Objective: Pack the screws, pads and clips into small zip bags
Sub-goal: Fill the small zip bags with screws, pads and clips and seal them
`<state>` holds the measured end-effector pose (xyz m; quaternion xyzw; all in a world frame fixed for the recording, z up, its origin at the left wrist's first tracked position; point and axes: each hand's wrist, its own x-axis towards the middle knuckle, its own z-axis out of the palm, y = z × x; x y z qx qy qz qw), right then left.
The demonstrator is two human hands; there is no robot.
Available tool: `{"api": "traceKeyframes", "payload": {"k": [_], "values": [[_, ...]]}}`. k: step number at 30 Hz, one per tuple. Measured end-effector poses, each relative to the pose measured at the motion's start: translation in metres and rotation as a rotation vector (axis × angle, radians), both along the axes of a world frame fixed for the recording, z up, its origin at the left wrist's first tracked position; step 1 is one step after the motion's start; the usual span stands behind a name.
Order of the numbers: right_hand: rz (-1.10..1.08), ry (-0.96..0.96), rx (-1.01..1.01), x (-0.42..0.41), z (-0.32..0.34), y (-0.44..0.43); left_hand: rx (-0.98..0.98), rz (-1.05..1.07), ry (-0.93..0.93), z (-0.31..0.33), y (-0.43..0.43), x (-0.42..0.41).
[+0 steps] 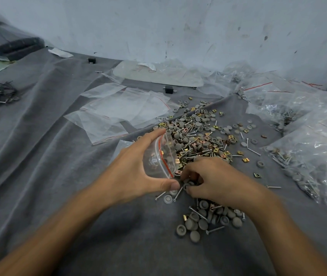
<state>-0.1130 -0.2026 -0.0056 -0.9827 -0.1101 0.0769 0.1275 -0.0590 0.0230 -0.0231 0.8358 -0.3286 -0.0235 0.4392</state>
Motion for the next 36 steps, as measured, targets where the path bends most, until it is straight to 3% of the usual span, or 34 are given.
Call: {"api": "traceKeyframes", "payload": {"k": [10, 18, 25, 36], "values": [[-0.067, -0.130, 0.023, 0.003, -0.009, 0.005, -0.016, -0.001, 0.016, 0.001, 0.000, 0.000], [-0.245, -0.253, 0.537, 0.004, 0.000, -0.022, 0.014, -0.004, 0.022, 0.002, -0.001, -0.001], [-0.168, -0.229, 1.028, 0.002, 0.009, -0.004, 0.031, -0.021, 0.026, -0.002, -0.004, -0.001], [-0.176, -0.130, 1.067, 0.001, 0.006, 0.020, 0.046, -0.016, 0.004, -0.002, -0.004, 0.000]]}}
